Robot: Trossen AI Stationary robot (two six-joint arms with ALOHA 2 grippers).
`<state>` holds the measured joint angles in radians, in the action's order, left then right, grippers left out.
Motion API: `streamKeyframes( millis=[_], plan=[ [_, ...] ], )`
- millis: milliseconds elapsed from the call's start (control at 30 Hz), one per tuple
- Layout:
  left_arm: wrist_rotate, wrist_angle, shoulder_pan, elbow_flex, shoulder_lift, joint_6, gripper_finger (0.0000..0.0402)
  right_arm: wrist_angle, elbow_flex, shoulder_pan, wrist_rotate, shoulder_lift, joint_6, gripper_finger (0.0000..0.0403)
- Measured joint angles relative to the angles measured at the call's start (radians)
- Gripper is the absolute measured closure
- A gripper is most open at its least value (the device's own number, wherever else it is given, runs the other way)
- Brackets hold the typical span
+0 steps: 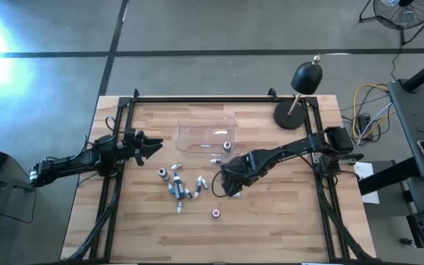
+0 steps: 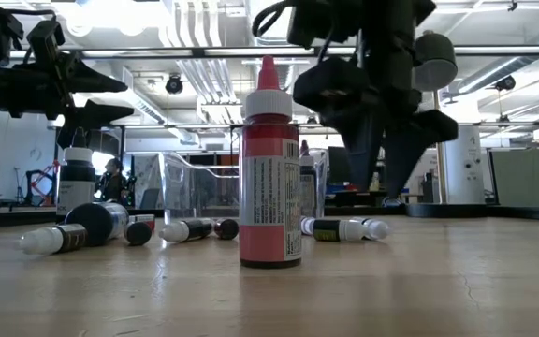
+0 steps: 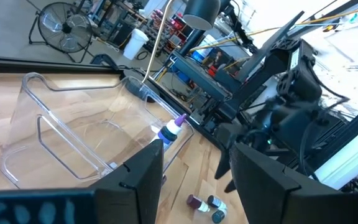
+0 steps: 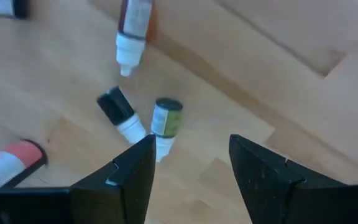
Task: Pick & Place food coloring
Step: Put the small green food coloring bottle into the transparent bin
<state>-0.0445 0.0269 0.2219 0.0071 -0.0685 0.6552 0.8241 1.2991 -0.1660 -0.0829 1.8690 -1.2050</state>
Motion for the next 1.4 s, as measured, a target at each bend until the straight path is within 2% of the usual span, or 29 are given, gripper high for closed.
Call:
streamKeyframes(
  millis=[267, 400, 1000, 1167, 1400],
  plan=[
    [0.0, 0.0, 0.0, 0.0, 0.0, 0.0, 0.0241, -0.175, -0.074, -0.044, 0.027, 0.0, -0.093, 0.0207],
    [0.0, 0.0, 0.0, 0.0, 0.0, 0.0, 0.0241, -0.185, -0.091, -0.052, 0.083, 0.0, -0.127, 0.0207],
    [0.0, 0.0, 0.0, 0.0, 0.0, 0.0, 0.0241, -0.274, -0.204, -0.072, 0.098, -0.006, -0.163, 0.0214],
    [0.0, 0.0, 0.0, 0.0, 0.0, 0.0, 0.0241, -0.259, -0.197, -0.072, 0.103, -0.005, -0.114, 0.024],
    [0.0, 0.0, 0.0, 0.0, 0.0, 0.0, 0.0241, -0.244, -0.195, -0.072, 0.132, -0.003, -0.104, 0.0311]
  ],
)
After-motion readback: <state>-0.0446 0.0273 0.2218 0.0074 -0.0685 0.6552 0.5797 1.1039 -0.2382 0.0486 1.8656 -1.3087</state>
